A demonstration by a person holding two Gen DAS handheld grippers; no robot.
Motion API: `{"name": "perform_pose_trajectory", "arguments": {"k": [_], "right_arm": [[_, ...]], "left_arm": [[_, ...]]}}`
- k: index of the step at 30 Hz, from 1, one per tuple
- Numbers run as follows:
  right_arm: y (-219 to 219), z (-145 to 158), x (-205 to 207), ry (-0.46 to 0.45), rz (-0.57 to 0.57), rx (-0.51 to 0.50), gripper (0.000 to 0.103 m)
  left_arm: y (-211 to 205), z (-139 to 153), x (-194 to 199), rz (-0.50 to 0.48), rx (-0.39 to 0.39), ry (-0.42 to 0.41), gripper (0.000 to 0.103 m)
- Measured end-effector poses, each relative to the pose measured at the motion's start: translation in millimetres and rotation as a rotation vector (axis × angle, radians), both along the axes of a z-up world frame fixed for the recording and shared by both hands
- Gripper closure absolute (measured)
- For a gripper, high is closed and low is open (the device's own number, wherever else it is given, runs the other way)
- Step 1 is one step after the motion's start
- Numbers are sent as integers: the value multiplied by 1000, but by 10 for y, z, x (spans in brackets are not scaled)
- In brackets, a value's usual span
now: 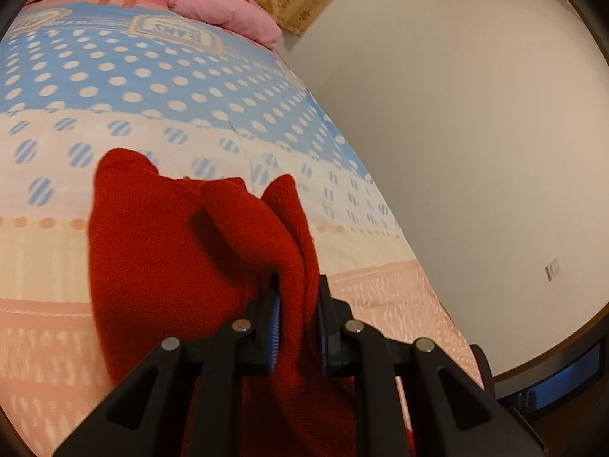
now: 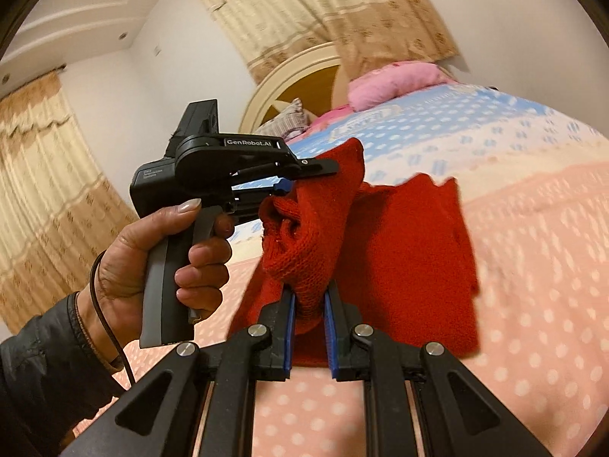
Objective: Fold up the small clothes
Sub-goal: 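Lift the grasped side with both tools and fold it over the cardigan, then open both tools and withdraw them from the folded cardigan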
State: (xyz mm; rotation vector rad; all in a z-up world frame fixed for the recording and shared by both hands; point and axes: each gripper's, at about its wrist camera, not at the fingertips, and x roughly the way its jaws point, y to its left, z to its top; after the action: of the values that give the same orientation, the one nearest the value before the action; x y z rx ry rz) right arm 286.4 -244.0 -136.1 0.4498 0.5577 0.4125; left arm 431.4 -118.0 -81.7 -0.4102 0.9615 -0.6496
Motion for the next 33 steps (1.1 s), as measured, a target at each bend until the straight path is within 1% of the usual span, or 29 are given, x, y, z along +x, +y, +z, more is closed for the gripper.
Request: {"name": "perform_pose_trajectory", "arguments": {"k": [5, 8, 9, 11, 12, 14, 16, 17, 19, 22, 23, 24, 25, 26, 27, 28, 29, 30, 31, 33], "right_arm": [[-196, -109, -37, 23, -37, 31, 90], [-298, -159, -37, 52, -71, 52, 90], [-313, -168, -25, 61, -79, 57, 90], [-370, -231, -19, 95, -99, 80, 90], [-410, -263, -26, 107, -103, 94, 90], [-484, -326, -47, 126, -109, 123, 90], [-528, -351, -61, 133, -114, 139, 90], [-547, -358, -70, 134, -115, 147, 90], [-569, -375, -82, 136, -115, 157, 90], [-589, -347, -120, 134, -126, 162, 85], [-605, -334, -146, 134, -142, 154, 77], [-627, -295, -190, 132, -182, 132, 71], [-661, -229, -250, 110, -235, 101, 59], [-680, -156, -292, 77, -268, 72, 54], [-682, -45, -327, 31, -296, 27, 54], [-671, 39, -328, 3, -305, -2, 54], [-641, 143, -289, -20, -291, -27, 54], [-599, 231, -205, -23, -253, -37, 54], [-538, 327, -89, -28, -202, -42, 54], [-400, 437, 142, -25, -107, -79, 54]], "left_arm": [[-242, -120, 21, -27, 35, 0, 86], [-381, -169, 33, -36, 53, -5, 86], [-428, -176, 31, -41, 66, -11, 86], [-541, -165, 4, -55, 120, -29, 83], [-590, -134, -35, -70, 136, -49, 82], [-637, -23, -166, -101, 176, -122, 78], [-601, 78, -303, -103, 219, -186, 71], [-544, 124, -382, -108, 221, -214, 69], [-382, 177, -548, -93, 253, -263, 55], [-126, 126, -730, -46, 315, -318, 41], [-39, 83, -776, -19, 349, -327, 39], [35, 24, -824, 3, 385, -339, 38], [63, -30, -843, 6, 408, -347, 37], [95, -86, -862, 14, 432, -351, 37], [109, -159, -851, 27, 454, -340, 37], [144, -239, -845, 30, 444, -315, 37], [175, -284, -838, 30, 420, -296, 37], [199, -340, -824, 38, 386, -273, 37], [202, -356, -821, 48, 372, -266, 35], [147, -378, -820, 54, 370, -272, 30]]}}
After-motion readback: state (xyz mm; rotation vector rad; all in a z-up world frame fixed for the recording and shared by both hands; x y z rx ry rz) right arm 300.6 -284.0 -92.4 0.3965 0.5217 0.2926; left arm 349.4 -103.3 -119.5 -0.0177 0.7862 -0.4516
